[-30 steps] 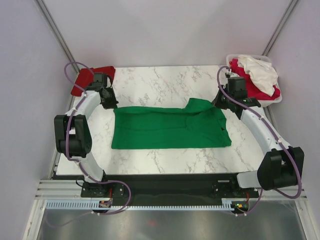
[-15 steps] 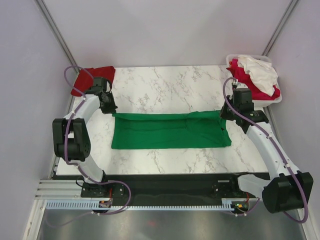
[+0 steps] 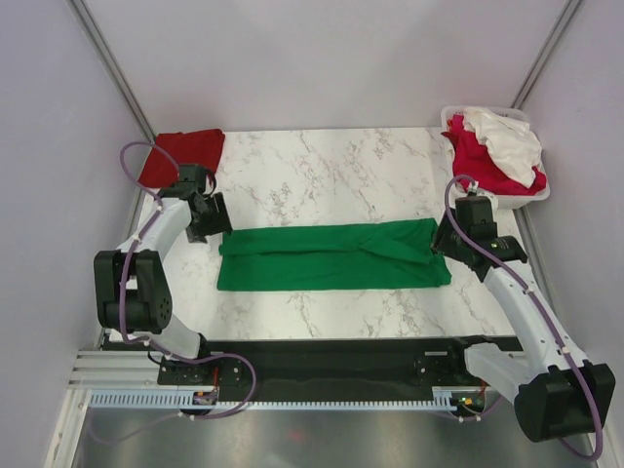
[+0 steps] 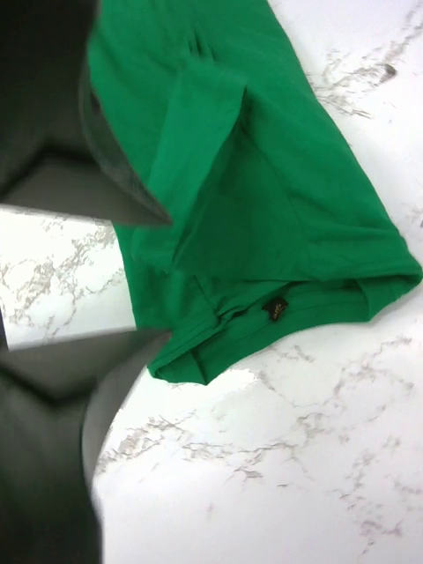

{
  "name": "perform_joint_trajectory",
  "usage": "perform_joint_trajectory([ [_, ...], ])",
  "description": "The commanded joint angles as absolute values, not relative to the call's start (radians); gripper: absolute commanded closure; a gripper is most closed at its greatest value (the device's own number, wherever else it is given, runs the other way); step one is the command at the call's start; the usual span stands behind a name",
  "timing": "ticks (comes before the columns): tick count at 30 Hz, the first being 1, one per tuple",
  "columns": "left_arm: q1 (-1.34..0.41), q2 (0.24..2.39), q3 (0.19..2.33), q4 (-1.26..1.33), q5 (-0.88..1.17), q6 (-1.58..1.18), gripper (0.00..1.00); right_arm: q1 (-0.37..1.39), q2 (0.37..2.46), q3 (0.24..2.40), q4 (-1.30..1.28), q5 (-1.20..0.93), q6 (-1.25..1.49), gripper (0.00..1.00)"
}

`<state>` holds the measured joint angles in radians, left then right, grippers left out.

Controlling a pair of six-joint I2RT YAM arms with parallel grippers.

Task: Fold and stack the t-shirts
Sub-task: Fold the tshirt

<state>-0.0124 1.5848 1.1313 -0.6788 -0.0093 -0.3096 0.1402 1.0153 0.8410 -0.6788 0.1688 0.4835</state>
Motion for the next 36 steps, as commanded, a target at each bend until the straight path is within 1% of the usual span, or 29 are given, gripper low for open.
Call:
perform_joint_trajectory([
  [1,-0.008,1.534,1.115,-0.759,-0.174,-0.327,0.19,0.141,0.980,0.832,-0.726,0.247,0.601,0.34],
  [2,-0.006,1.526,1.114,-0.765,-0.205,-0.331,0.13,0.140,0.976,0.821,-0.723,0.242,0.615,0.18],
  [3,-0.006,1.514,1.120,-0.773,-0.244,-0.342,0.11,0.141,0.967,0.795,-0.712,0.235,0.627,0.10],
  [5,-0.006,1.508,1.135,-0.776,-0.245,-0.348,0.10,0.140,0.957,0.767,-0.695,0.195,0.652,0.04],
  [8,-0.015,1.509,1.182,-0.775,-0.140,-0.357,0.14,0.141,0.945,0.697,-0.635,0.129,0.676,0.02],
  [11,-0.070,1.543,1.206,-0.775,-0.126,-0.368,0.16,0.141,0.982,0.660,-0.592,0.088,0.689,0.02],
  [14,-0.135,1.600,1.223,-0.773,-0.114,-0.406,0.18,0.144,1.069,0.646,-0.514,0.031,0.687,0.02],
  [15,-0.153,1.620,1.223,-0.775,-0.120,-0.411,0.19,0.149,1.128,0.647,-0.499,0.011,0.684,0.02],
  [22,-0.228,1.747,1.172,-0.759,-0.101,-0.482,0.23,0.163,1.393,0.718,-0.379,0.003,0.675,0.02],
  [25,-0.261,1.763,1.147,-0.755,-0.095,-0.508,0.25,0.169,1.529,0.791,-0.344,-0.031,0.676,0.02],
  [28,-0.284,1.763,1.118,-0.750,-0.091,-0.523,0.26,0.179,1.684,0.911,-0.334,-0.038,0.673,0.02],
  [29,-0.297,1.760,1.099,-0.749,-0.086,-0.537,0.26,0.183,1.724,0.989,-0.336,-0.041,0.673,0.02],
  [30,-0.304,1.752,1.083,-0.736,-0.072,-0.548,0.27,0.186,1.806,1.035,-0.339,-0.044,0.672,0.02],
  [31,-0.316,1.741,1.066,-0.723,-0.054,-0.554,0.29,0.184,1.850,1.083,-0.345,-0.044,0.672,0.02],
  [32,-0.321,1.727,1.018,-0.706,-0.017,-0.578,0.29,0.187,1.896,1.195,-0.359,-0.044,0.675,0.02],
  [33,-0.328,1.714,0.990,-0.665,-0.005,-0.589,0.30,0.187,1.995,1.260,-0.370,-0.044,0.675,0.02],
  [34,-0.334,1.685,0.965,-0.654,0.030,-0.598,0.31,0.189,2.049,1.332,-0.383,-0.046,0.673,0.02],
  [35,-0.350,1.668,0.924,-0.650,0.064,-0.624,0.33,0.189,2.106,1.506,-0.424,-0.046,0.672,0.02],
  [36,-0.365,1.642,0.901,-0.644,0.072,-0.643,0.33,0.195,2.231,1.604,-0.440,-0.064,0.673,0.02],
])
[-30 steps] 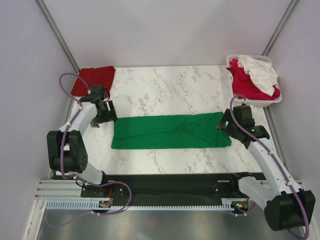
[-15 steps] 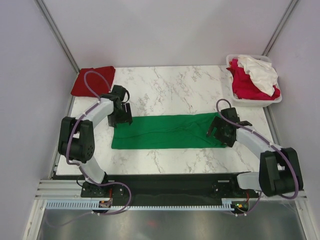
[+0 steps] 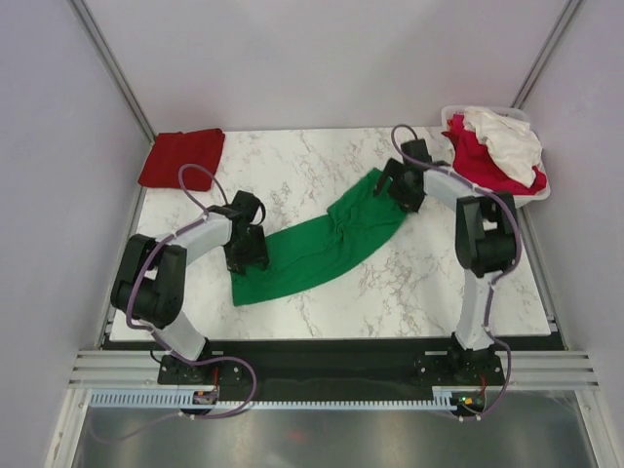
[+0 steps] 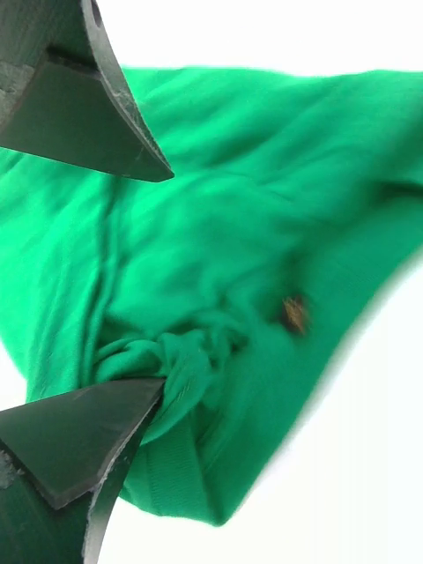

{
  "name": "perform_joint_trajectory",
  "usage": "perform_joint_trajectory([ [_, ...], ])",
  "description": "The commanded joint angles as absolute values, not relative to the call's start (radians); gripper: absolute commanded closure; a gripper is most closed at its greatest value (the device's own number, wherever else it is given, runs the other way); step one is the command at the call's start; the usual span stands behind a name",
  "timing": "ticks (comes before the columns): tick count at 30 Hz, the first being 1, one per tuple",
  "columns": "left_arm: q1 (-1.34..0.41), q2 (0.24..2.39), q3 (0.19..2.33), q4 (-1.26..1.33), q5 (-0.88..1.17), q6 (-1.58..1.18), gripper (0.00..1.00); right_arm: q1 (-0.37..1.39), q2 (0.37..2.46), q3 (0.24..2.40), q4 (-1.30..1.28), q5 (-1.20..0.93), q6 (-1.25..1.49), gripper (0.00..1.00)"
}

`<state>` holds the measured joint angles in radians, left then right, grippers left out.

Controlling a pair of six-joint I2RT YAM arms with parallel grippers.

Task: Fold and stack the t-shirts
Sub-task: Fold the tshirt

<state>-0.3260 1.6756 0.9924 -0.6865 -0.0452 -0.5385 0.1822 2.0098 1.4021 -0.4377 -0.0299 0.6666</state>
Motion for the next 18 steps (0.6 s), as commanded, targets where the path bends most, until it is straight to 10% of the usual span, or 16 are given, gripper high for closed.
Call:
perform_joint_trajectory([
  [1,-0.412,1.588,0.879,-0.635,0.087,-0.658,0.33,0.198,2.299,1.706,-0.451,-0.098,0.672,0.02],
  [7,-0.716,1.416,0.819,-0.637,0.239,-0.876,0.31,0.224,2.870,2.702,-0.363,-0.427,0.759,0.02],
  [11,-0.846,1.319,0.896,-0.638,0.299,-0.991,0.25,0.221,2.762,2.438,0.082,-0.437,0.844,0.02],
  [18,-0.854,1.215,1.002,-0.714,0.200,-0.944,0.18,0.207,2.469,2.261,0.014,-0.387,0.643,0.02],
])
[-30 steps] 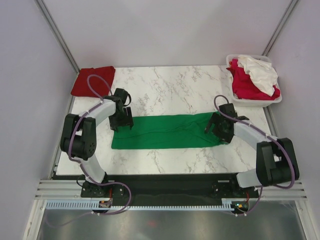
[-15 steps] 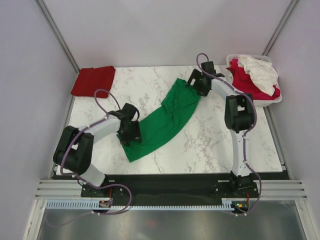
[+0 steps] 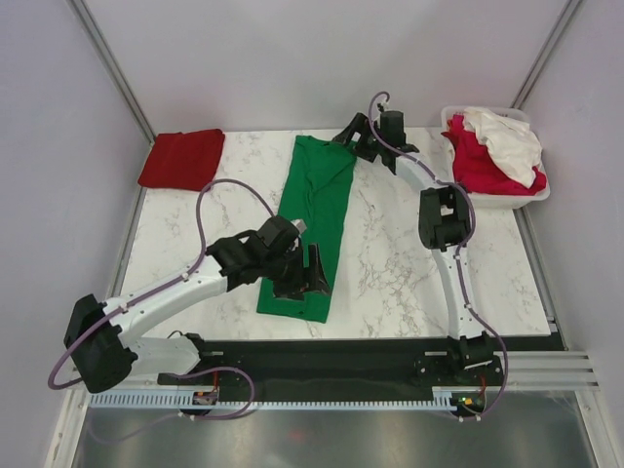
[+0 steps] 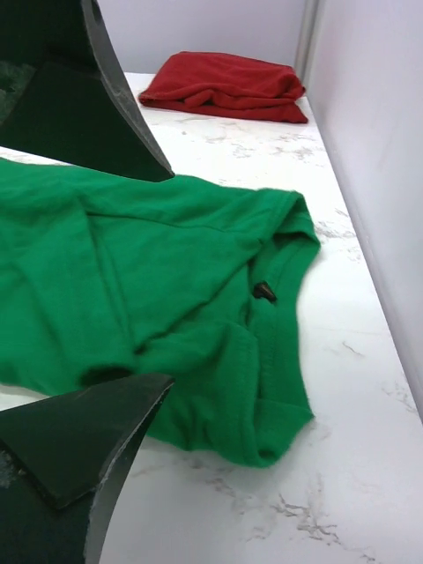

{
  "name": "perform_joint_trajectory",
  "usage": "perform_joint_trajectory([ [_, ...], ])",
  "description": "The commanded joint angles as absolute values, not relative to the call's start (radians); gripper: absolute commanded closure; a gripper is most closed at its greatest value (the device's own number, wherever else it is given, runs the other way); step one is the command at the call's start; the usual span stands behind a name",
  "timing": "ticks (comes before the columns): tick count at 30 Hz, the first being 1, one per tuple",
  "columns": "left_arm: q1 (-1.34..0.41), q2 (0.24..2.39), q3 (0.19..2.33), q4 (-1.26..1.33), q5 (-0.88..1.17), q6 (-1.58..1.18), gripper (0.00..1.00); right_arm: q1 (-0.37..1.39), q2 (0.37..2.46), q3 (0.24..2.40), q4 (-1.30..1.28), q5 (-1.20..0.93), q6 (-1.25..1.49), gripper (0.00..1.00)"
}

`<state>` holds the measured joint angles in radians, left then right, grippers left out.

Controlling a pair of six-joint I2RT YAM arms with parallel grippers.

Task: Fold and stack the t-shirts
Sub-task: Fold the tshirt

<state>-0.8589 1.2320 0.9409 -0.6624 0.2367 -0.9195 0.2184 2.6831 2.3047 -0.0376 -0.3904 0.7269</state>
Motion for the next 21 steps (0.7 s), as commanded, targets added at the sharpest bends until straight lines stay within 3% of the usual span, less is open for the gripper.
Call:
perform_joint_trajectory([
  [1,-0.850,1.219,1.015,-0.732,0.187,-0.927,0.18,0.203,2.427,2.228,0.005,-0.374,0.615,0.02],
  [7,-0.841,1.218,1.153,-0.877,0.035,-0.773,0.16,0.195,2.087,1.863,-0.133,-0.253,0.560,0.02],
  [11,-0.723,1.181,1.195,-0.933,0.008,-0.681,0.15,0.205,1.828,1.401,-0.172,-0.242,0.630,0.02],
  [16,-0.573,1.138,1.145,-0.933,0.034,-0.608,0.15,0.334,1.646,0.978,-0.155,-0.277,0.719,0.02],
  [21,-0.471,1.124,1.071,-0.887,0.044,-0.584,0.15,0.530,1.485,0.790,-0.109,-0.281,0.827,0.02],
])
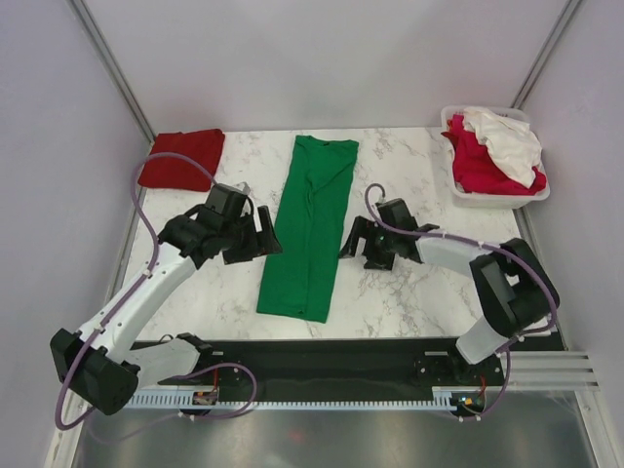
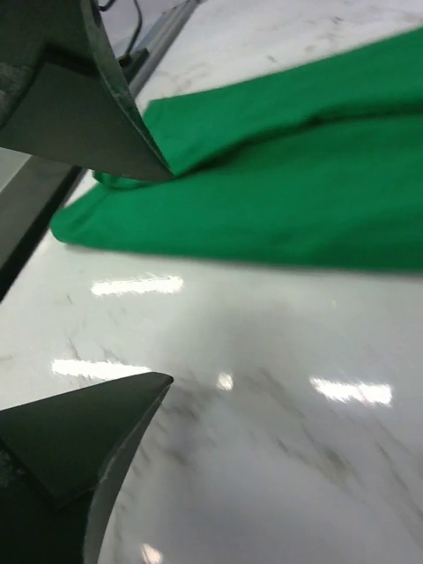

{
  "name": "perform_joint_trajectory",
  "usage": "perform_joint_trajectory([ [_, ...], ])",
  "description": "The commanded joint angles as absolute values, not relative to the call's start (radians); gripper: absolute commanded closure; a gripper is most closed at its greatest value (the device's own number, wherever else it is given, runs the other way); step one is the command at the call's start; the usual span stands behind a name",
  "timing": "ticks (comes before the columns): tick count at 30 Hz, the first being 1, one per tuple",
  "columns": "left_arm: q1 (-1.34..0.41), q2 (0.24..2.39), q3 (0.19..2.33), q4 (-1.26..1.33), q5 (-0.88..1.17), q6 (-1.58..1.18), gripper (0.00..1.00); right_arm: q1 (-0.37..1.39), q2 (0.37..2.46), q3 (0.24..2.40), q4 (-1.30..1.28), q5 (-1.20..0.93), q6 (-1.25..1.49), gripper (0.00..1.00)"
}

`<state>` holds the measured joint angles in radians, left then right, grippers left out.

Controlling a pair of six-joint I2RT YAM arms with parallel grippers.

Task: Fold and stack the t-shirts
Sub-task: Fold the tshirt

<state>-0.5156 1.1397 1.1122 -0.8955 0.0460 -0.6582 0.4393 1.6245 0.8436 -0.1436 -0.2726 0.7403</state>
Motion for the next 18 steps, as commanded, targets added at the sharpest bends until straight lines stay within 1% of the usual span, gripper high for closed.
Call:
perform_joint_trajectory([
  [1,-0.444,1.123,1.036,-0.871,0.054,-0.580,0.15,0.555,1.461,0.747,-0.106,-0.273,0.860,0.03],
  [5,-0.387,1.150,0.947,-0.796,0.106,-0.584,0.16,0.664,1.339,0.661,-0.104,-0.218,0.935,0.04],
  [10,-0.373,1.174,0.838,-0.700,0.129,-0.613,0.18,0.788,1.322,0.621,-0.107,-0.163,1.014,0.09],
  [14,-0.368,1.178,0.813,-0.681,0.127,-0.608,0.19,0.911,1.336,0.591,-0.068,-0.107,1.092,0.12],
  [17,-0.362,1.174,0.805,-0.681,0.121,-0.601,0.19,0.965,1.379,0.565,-0.009,-0.087,1.129,0.22],
  [18,-0.359,1.170,0.802,-0.683,0.121,-0.601,0.19,0.971,1.393,0.560,-0.006,-0.089,1.134,0.30],
])
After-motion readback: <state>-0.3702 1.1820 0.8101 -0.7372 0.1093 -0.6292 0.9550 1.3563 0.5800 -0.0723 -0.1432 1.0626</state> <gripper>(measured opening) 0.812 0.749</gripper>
